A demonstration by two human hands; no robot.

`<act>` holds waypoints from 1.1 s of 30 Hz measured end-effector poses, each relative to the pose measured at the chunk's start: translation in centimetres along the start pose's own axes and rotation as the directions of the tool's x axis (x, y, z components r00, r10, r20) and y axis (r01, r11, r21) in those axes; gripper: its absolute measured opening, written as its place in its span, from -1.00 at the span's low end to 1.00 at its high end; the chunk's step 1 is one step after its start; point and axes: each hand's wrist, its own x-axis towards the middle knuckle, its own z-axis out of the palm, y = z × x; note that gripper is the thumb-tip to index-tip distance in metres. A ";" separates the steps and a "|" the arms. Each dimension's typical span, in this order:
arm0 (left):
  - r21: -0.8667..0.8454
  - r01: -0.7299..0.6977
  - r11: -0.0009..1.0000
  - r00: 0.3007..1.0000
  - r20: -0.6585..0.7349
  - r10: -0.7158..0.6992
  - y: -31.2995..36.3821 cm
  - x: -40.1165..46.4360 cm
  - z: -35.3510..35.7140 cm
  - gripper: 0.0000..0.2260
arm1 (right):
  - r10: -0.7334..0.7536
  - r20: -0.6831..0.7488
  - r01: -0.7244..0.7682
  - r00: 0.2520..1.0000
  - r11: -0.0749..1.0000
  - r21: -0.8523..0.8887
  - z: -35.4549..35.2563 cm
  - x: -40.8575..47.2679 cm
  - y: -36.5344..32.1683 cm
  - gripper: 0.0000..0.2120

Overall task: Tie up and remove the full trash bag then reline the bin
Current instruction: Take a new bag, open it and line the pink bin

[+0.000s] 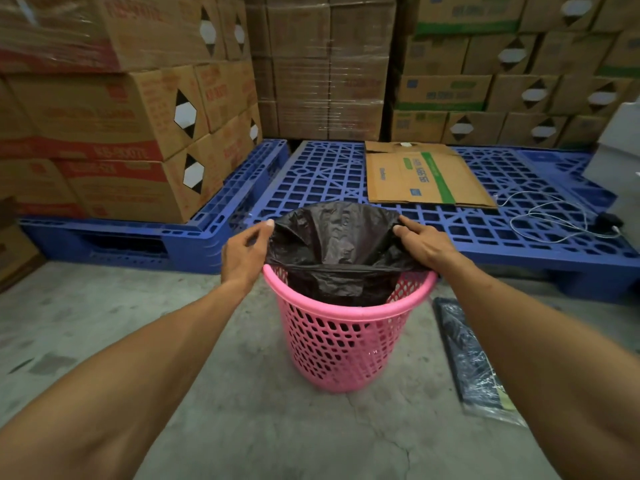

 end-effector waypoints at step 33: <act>0.335 -0.198 0.921 0.829 0.559 -0.025 0.4 2.2 -1.8 -0.01 | -0.267 0.040 0.269 0.963 0.961 -0.071 -0.3 -2.0 1.6 -0.32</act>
